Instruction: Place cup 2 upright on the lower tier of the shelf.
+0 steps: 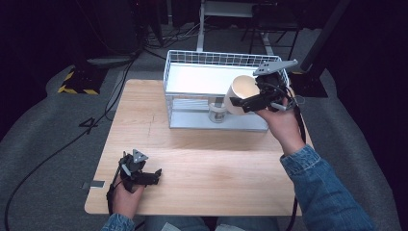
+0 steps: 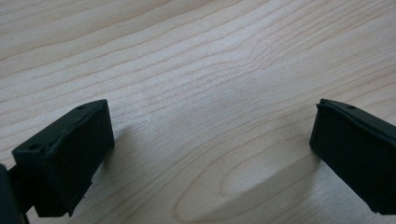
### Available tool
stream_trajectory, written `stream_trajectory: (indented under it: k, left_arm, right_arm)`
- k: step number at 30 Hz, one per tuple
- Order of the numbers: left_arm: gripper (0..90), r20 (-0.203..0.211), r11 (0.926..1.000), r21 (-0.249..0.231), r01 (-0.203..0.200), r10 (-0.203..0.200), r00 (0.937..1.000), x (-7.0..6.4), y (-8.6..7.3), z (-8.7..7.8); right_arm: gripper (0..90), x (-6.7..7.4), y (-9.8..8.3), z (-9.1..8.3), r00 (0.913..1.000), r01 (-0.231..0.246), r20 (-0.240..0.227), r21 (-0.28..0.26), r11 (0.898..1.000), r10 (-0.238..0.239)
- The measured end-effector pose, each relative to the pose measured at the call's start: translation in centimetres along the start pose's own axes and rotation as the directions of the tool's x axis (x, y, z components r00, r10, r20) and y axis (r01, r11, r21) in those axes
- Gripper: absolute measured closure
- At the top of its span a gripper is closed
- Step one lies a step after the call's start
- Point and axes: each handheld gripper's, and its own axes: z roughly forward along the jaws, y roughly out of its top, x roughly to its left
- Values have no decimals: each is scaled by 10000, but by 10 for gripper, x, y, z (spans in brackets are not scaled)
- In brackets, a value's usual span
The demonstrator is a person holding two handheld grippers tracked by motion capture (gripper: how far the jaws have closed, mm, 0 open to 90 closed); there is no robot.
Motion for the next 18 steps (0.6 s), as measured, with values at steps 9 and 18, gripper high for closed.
stream_trajectory:
  k: [9,18]
  left_arm:
    - [2,2,10000,-3,8,-8,10000,0,0,0]
    - [2,8,10000,11,5,-5,10000,0,0,0]
  right_arm:
    - [100,-15,12,11,9992,-232,338,-74,9997,235]
    - [100,-29,27,23,9956,-493,792,-61,9988,496]
